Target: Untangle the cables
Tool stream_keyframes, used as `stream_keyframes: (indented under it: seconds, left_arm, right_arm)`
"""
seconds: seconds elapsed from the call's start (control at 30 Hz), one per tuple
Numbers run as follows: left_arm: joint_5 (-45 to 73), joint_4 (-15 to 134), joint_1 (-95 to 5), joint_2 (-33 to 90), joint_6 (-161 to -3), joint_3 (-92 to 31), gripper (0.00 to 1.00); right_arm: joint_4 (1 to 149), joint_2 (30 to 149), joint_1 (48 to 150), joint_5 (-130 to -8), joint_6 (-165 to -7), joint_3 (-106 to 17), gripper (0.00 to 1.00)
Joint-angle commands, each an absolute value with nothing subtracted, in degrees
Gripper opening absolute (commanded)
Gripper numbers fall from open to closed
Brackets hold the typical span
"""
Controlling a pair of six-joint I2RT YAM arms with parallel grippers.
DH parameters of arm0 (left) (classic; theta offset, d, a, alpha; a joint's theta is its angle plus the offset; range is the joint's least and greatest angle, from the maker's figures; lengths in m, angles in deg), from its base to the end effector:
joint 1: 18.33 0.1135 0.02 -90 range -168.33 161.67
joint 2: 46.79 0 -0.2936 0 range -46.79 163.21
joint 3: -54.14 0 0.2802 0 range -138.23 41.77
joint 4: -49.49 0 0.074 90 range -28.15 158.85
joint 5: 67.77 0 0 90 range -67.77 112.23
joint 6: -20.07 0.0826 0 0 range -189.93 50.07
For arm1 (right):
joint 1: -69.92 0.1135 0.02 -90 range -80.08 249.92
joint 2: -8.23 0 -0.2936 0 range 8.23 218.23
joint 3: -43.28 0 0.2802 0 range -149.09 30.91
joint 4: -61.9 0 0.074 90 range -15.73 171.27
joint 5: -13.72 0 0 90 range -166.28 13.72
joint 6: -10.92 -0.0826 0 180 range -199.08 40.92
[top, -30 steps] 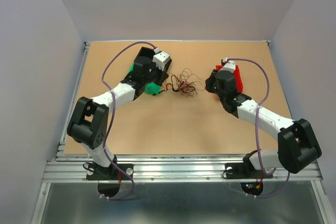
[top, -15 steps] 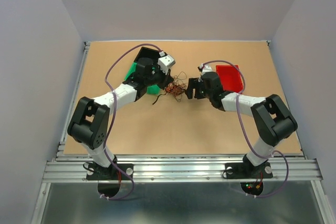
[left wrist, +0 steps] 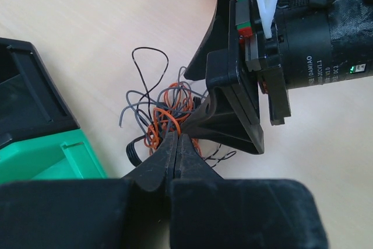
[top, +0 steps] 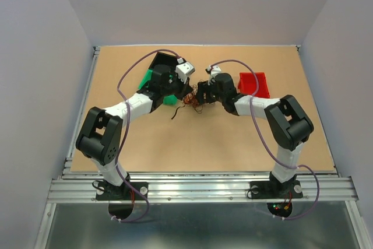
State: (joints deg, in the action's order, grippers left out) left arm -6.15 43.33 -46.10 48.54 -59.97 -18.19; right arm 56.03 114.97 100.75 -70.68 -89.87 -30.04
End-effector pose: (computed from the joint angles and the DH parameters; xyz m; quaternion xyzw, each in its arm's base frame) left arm 0.3760 -0.2423 0.2539 0.3900 0.6895 -0.2839 0.5403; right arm 0.4054 0.2513 0.1681 -0.1735 0.8367 0.2230 0.4692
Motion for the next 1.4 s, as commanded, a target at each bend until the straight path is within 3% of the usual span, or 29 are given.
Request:
stream_keyframes:
  seconds: [0.0,0.13,0.23,0.27,0.37,0.77,0.97,1.1,1.2,1.37]
  left_arm:
    - [-6.95,42.87,-45.76,48.66,-60.52,-19.84,0.0]
    - [-7.39,42.87,-45.14,48.75,-60.96,-19.93,0.0]
    - [-7.65,42.87,-44.79,48.84,-61.05,-20.19,0.0]
    - [-7.74,42.87,-44.7,48.92,-61.05,-20.28,0.0]
    - [-8.01,42.87,-44.35,48.93,-61.23,-20.28,0.0]
    - [-11.51,37.52,-36.36,42.43,-68.25,-17.03,0.0]
    - [-12.23,33.56,-32.13,39.09,-72.04,-14.13,0.0]
    - [-8.81,32.24,-32.05,36.72,-72.48,-12.64,0.0]
    - [-9.58,31.18,-32.05,35.05,-72.57,-11.49,0.0]
    - [-14.86,30.39,-35.54,32.14,-68.2,-9.56,0.0]
  right_arm:
    - [55.2,115.98,101.3,-70.13,-90.42,-32.02,0.7]
    - [55.19,118.09,102.08,-68.37,-91.47,-33.24,0.65]
    - [56.25,118.97,102.79,-69.25,-93.75,-34.48,0.36]
    - [56.25,118.45,102.79,-70.12,-94.54,-34.22,0.17]
    - [56.16,113.19,102.79,-70.57,-96.65,-32.02,0.01]
    - [61.69,71.73,97.88,-98.86,-105.88,-15.33,0.0]
    - [67.67,61.15,90.84,-102.56,-111.07,-13.65,0.01]
    - [71.62,56.23,90.49,-112.04,-112.48,-14.0,0.01]
    - [71.72,51.66,90.4,-112.68,-110.99,-13.65,0.0]
    - [71.63,50.06,90.4,-100.84,-106.52,-15.4,0.0]
